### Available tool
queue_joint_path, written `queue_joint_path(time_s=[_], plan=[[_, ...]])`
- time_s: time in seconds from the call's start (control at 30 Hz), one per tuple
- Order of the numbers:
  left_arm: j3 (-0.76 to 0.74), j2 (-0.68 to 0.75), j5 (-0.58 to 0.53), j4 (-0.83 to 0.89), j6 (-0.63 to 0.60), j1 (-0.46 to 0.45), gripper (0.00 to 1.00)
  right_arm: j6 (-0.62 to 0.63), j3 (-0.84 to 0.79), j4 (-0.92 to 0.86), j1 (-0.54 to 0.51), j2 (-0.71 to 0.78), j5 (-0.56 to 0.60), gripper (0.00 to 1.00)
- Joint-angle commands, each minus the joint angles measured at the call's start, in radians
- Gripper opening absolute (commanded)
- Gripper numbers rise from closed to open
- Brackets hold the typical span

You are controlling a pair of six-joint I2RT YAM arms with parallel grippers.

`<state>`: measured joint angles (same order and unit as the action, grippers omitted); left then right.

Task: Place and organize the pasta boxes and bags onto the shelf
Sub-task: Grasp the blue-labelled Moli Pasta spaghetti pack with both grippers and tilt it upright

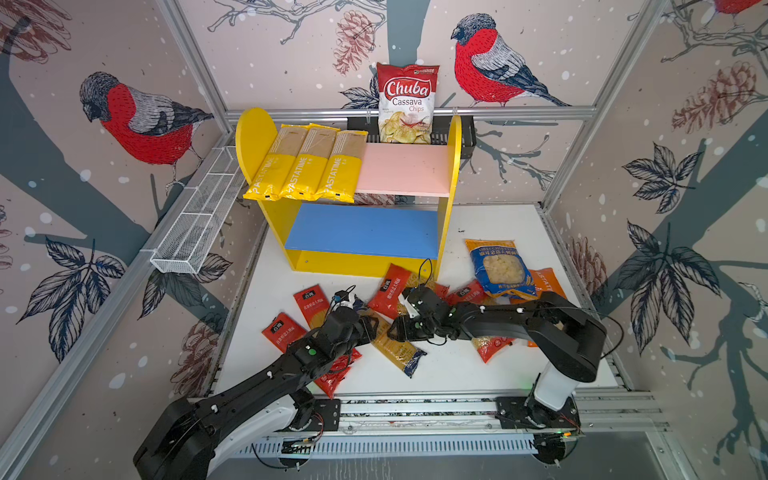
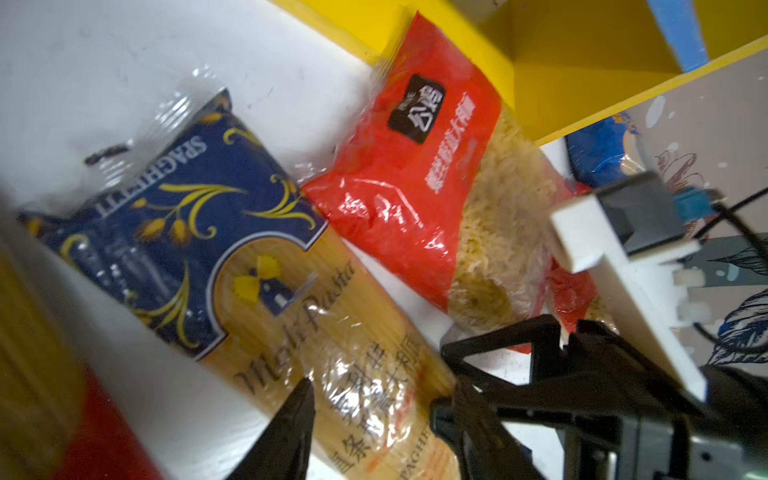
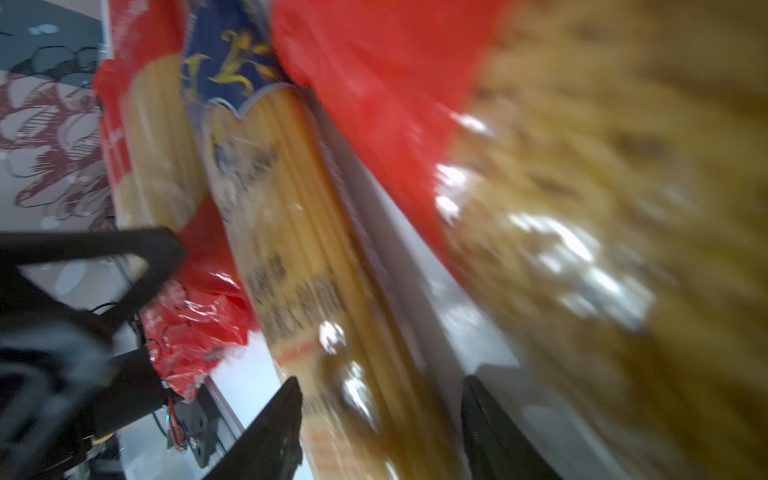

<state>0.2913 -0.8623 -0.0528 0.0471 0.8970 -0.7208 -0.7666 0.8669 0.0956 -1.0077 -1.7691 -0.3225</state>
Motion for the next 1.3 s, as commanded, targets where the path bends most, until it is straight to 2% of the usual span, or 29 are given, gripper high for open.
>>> queue_joint_path(time_s=[0.0, 0.2, 0.43, 0.6, 0.83, 1.0, 1.07, 1.13, 1.27], plan=[[-0.032, 0.015, -0.009, -0.003, 0.042, 0.003, 0.53, 0.018, 0.035, 0.013, -0.009, -0.061, -0.041, 0.59], [-0.042, 0.014, -0.019, -0.015, 0.042, 0.003, 0.52, 0.026, 0.096, 0.035, -0.032, -0.141, -0.067, 0.38], [0.051, 0.075, -0.057, 0.064, -0.018, 0.020, 0.51, 0.027, 0.101, 0.062, -0.038, -0.068, -0.080, 0.13], [0.153, 0.089, -0.086, 0.135, -0.073, 0.026, 0.53, 0.025, 0.105, 0.051, -0.036, 0.011, -0.075, 0.07], [0.222, 0.099, -0.047, 0.100, -0.131, 0.026, 0.55, 0.015, 0.034, 0.011, 0.010, 0.183, 0.050, 0.04], [0.177, 0.064, 0.032, -0.044, -0.121, 0.026, 0.57, -0.103, -0.094, 0.050, 0.099, 0.252, 0.118, 0.06], [0.149, 0.032, 0.069, -0.113, -0.093, 0.026, 0.57, -0.158, -0.140, 0.074, 0.116, 0.244, 0.133, 0.09], [0.113, -0.010, 0.105, -0.191, -0.062, 0.024, 0.58, -0.190, -0.165, 0.105, 0.116, 0.229, 0.129, 0.18], [0.046, -0.082, 0.149, -0.299, -0.019, 0.019, 0.58, -0.182, -0.177, 0.120, 0.103, 0.214, 0.097, 0.31]])
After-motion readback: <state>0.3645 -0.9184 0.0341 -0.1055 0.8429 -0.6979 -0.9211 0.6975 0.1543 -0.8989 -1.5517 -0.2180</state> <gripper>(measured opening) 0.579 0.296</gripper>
